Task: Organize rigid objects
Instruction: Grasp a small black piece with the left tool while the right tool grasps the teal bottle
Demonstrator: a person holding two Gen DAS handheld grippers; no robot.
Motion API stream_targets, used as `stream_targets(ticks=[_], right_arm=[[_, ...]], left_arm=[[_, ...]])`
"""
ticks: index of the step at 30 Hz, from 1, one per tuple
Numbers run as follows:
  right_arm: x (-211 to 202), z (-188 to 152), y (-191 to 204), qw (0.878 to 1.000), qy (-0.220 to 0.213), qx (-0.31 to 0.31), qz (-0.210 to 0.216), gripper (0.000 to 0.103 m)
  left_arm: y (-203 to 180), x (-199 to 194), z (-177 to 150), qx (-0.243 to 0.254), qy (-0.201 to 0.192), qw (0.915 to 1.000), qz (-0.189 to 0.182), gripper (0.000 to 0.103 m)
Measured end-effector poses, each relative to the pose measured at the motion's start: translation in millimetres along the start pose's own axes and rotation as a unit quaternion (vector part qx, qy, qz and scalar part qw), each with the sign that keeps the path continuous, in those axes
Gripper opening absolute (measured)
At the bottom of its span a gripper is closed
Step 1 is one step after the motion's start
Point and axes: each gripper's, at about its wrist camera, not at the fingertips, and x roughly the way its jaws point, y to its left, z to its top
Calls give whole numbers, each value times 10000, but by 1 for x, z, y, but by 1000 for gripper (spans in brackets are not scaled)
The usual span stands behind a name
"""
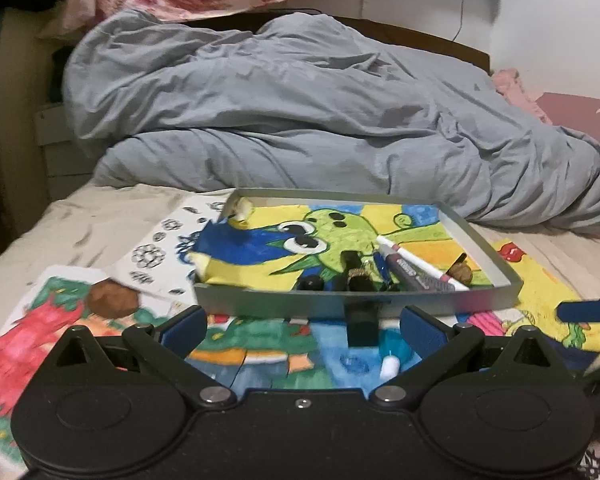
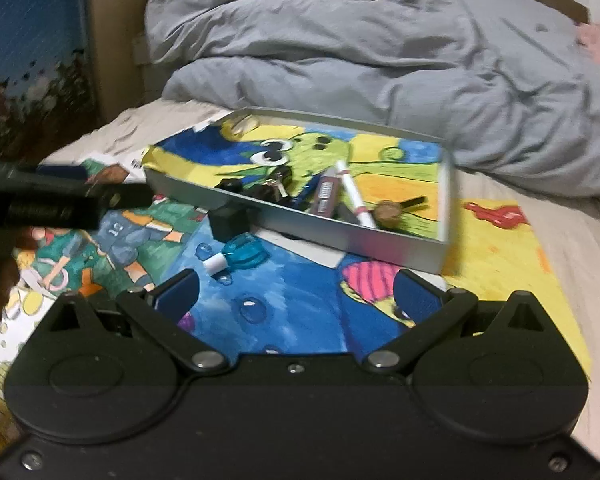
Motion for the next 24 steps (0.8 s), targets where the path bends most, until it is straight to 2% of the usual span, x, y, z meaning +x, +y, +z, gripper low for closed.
stream_targets(ticks=[6,12,15,20,21,24], right_arm=[[35,6,5,9980,94,-470,416,102],[65,9,11,9947,243,-681,728,102],[73,8,16,9933,282,-818,768,102],[90,9,19,9921,332,-819,892,102],[92,9,20,9920,319,-831,891,102],[102,9,17,9914,336,-791,985,95]], left_arm=[[11,35,4,18,242,9987,-438,102],[8,64,5,153,519,9945,-895,100],[4,72,4,212,658,9921,-1046,93],[6,85,2,47,855,9892,-1188,84],[7,88,2,-26,907,9886,-1203,80],[13,95,2,-306,1009,9863,-1269,71]])
